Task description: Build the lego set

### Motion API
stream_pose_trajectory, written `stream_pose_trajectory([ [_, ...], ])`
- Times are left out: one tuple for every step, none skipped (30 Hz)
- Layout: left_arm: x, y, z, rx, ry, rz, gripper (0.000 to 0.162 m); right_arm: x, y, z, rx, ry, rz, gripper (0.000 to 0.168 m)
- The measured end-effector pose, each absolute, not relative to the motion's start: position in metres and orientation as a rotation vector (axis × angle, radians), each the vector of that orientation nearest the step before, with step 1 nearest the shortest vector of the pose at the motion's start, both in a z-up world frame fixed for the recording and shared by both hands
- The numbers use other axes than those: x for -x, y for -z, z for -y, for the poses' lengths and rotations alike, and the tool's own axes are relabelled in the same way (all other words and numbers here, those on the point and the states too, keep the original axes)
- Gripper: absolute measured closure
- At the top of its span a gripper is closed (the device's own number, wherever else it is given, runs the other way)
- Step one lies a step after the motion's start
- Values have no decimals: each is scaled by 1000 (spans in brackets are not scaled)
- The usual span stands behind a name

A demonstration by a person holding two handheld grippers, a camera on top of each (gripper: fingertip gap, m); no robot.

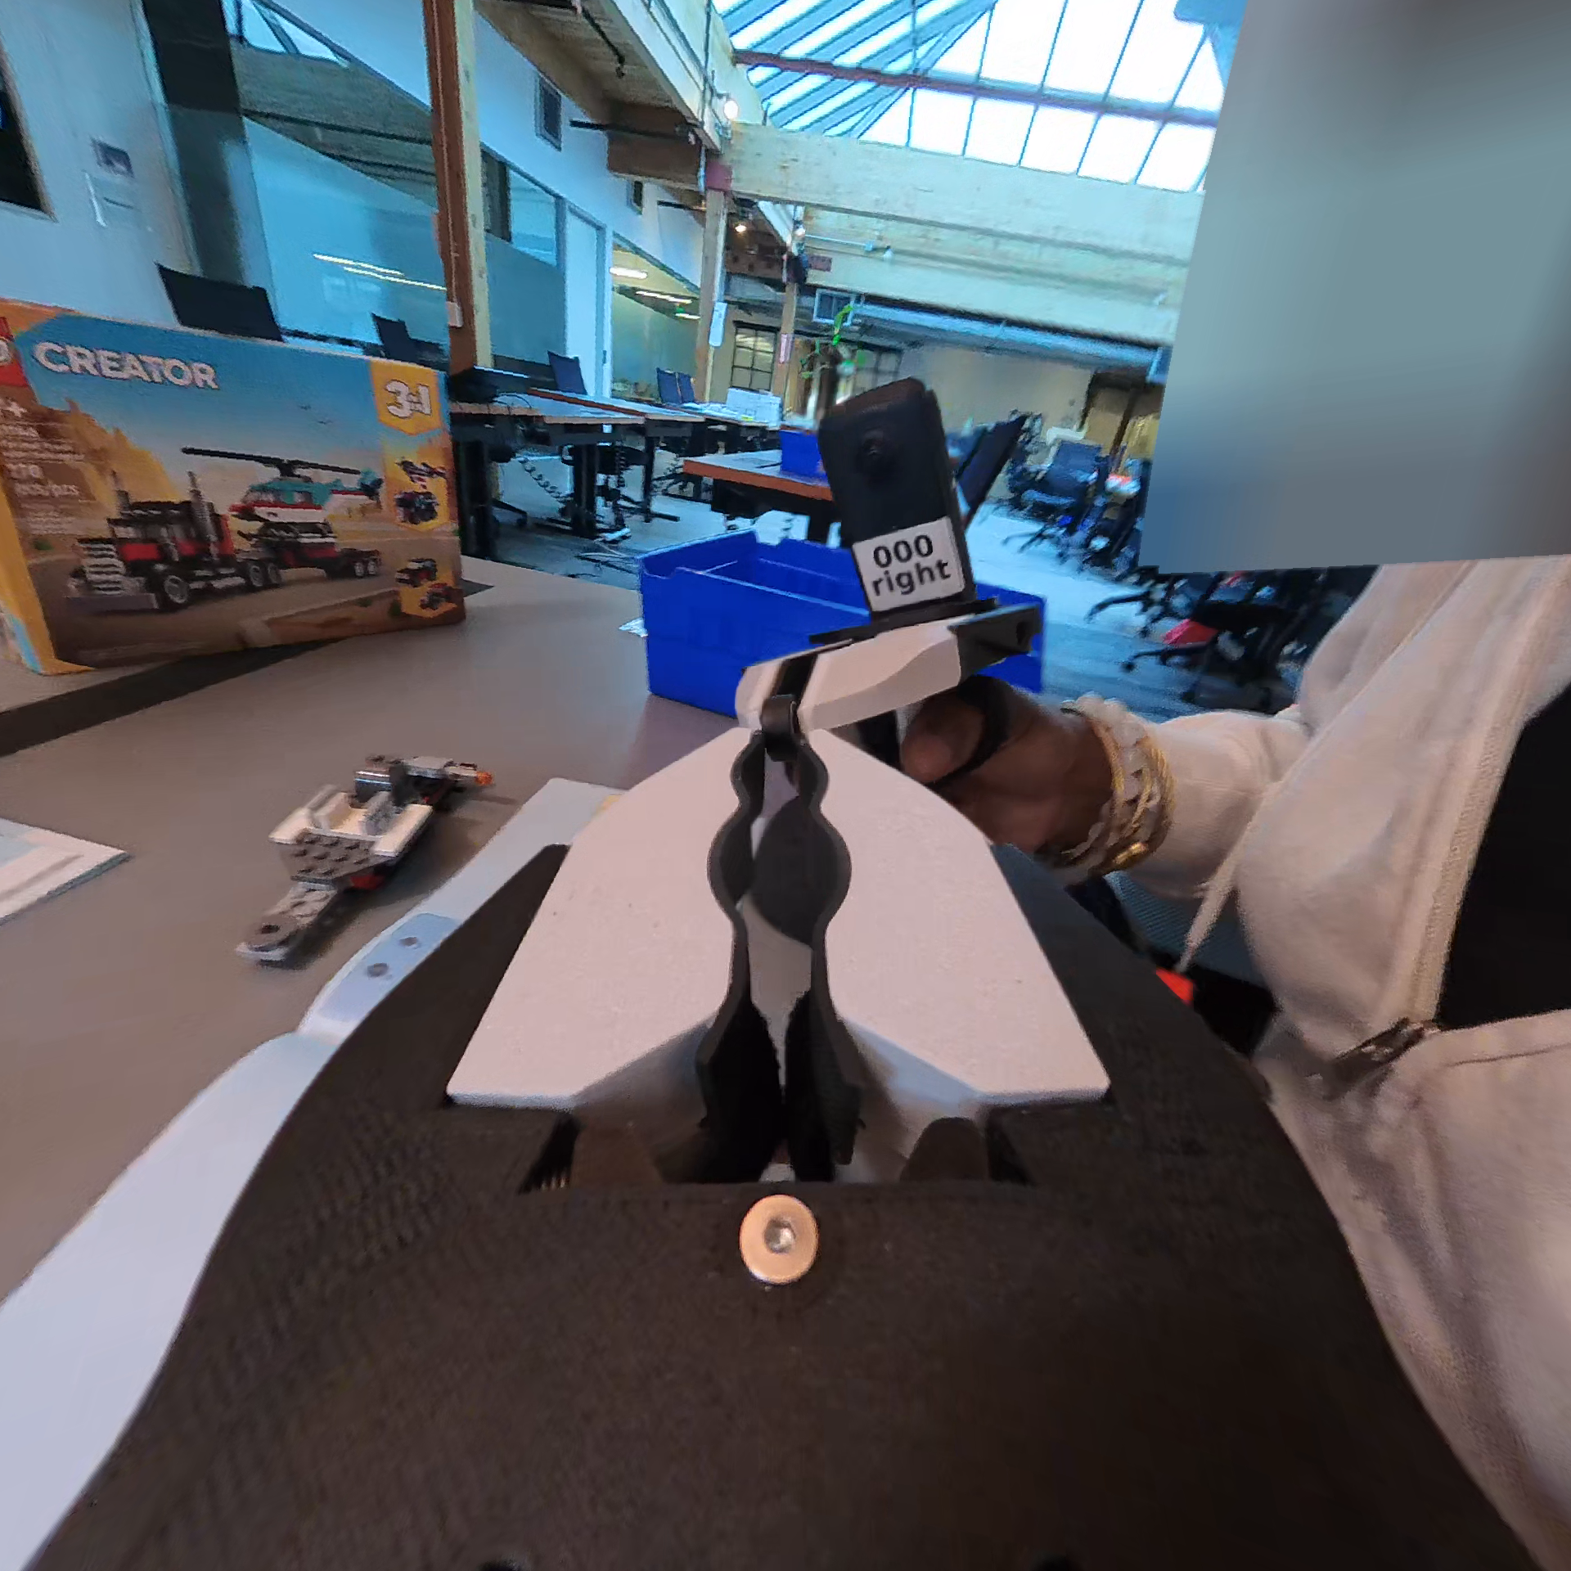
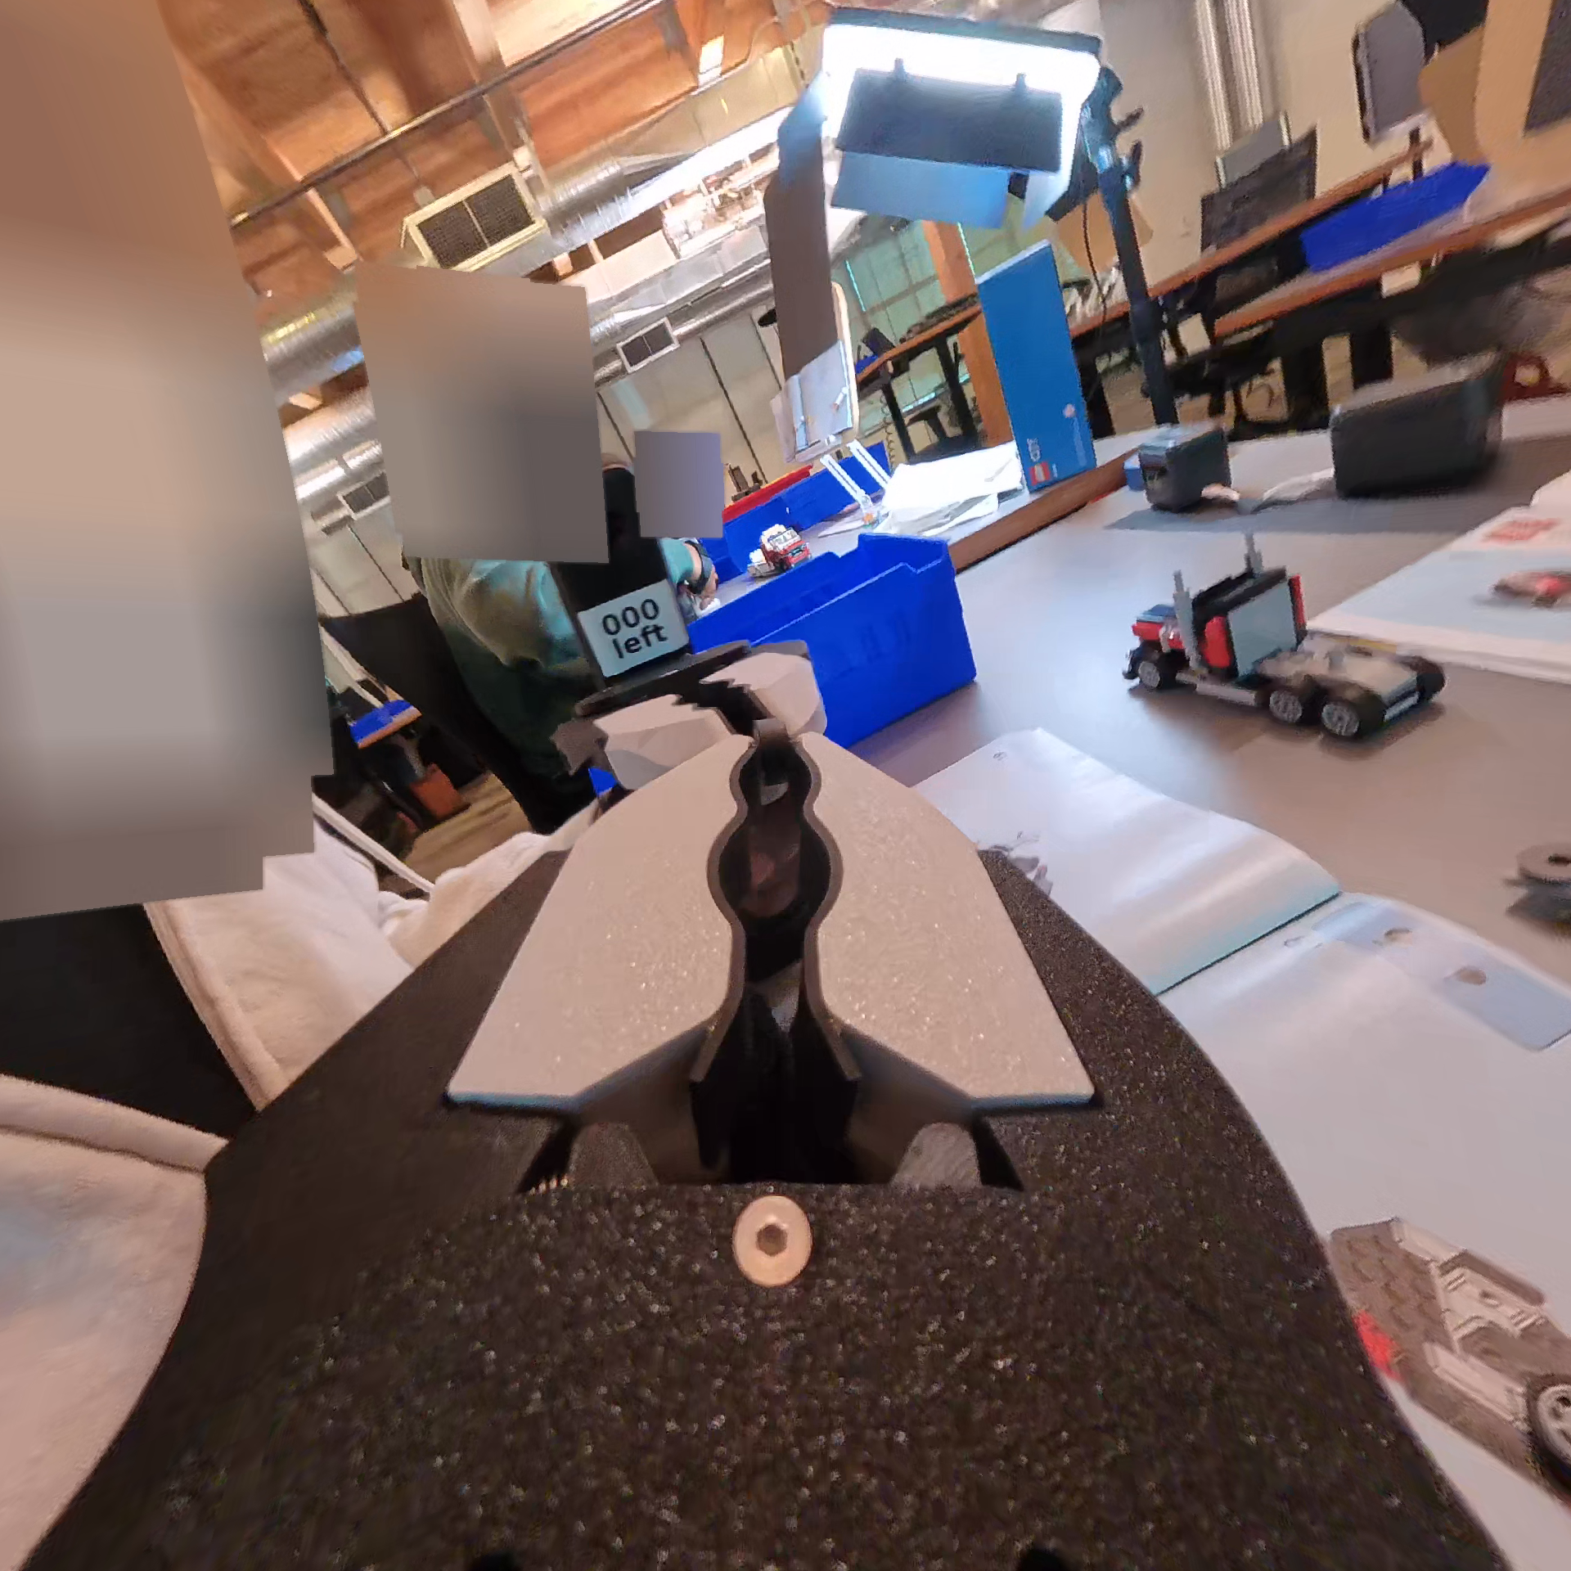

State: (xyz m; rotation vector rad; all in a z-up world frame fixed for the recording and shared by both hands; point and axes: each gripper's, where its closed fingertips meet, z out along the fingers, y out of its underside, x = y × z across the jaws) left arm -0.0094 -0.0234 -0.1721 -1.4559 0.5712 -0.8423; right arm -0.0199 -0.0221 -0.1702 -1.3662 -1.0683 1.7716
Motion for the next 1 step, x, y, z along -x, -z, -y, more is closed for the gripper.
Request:
stream_pose_trajectory([
  [10,176,22,1460,782,-603,153,21,173,21,1400,-1794,1053,163],
])
